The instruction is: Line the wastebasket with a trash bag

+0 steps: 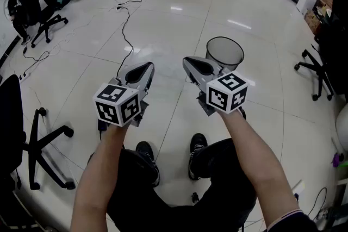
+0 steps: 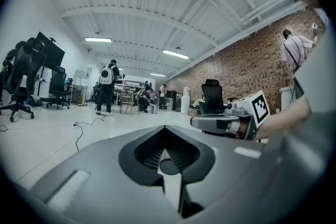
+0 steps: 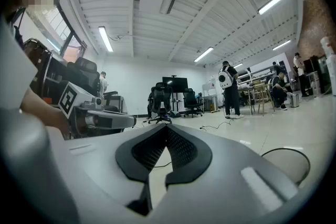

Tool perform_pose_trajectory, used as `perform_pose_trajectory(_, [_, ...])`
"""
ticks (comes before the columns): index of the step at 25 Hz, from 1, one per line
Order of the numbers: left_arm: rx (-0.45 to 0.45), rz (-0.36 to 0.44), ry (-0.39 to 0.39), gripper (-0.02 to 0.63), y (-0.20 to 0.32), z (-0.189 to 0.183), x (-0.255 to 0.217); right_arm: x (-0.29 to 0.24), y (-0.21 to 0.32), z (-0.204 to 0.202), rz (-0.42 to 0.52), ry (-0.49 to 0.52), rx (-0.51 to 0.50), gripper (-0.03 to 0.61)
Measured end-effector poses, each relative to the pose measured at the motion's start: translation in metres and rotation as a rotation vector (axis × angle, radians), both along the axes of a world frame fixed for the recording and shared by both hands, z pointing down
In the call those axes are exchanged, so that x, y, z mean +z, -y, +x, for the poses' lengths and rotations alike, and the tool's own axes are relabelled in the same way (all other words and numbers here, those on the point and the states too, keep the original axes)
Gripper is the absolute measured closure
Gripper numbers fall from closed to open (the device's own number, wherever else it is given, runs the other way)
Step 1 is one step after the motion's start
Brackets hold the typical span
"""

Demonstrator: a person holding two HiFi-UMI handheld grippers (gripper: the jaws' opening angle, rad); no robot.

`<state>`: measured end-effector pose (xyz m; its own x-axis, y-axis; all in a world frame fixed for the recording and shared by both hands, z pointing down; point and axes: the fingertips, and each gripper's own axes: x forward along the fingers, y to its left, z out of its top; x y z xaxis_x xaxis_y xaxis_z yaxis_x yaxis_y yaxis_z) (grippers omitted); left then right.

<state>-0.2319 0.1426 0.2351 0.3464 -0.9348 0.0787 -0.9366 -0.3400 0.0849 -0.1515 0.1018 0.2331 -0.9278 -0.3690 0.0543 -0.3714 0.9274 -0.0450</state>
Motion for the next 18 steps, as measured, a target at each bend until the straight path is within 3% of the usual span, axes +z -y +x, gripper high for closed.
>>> perform_pose_trajectory(8, [0.002,-0.002,0.055,0.603,0.001,-0.003,0.001,-0.006,0.001,0.001,0.040,-0.009,0.000,0.577])
perform_pose_trajectory(18, [-0.013,0.011,0.039,0.603,0.011,-0.013,-0.008,-0.020,0.009,-0.013,0.076,-0.037,-0.030,0.577])
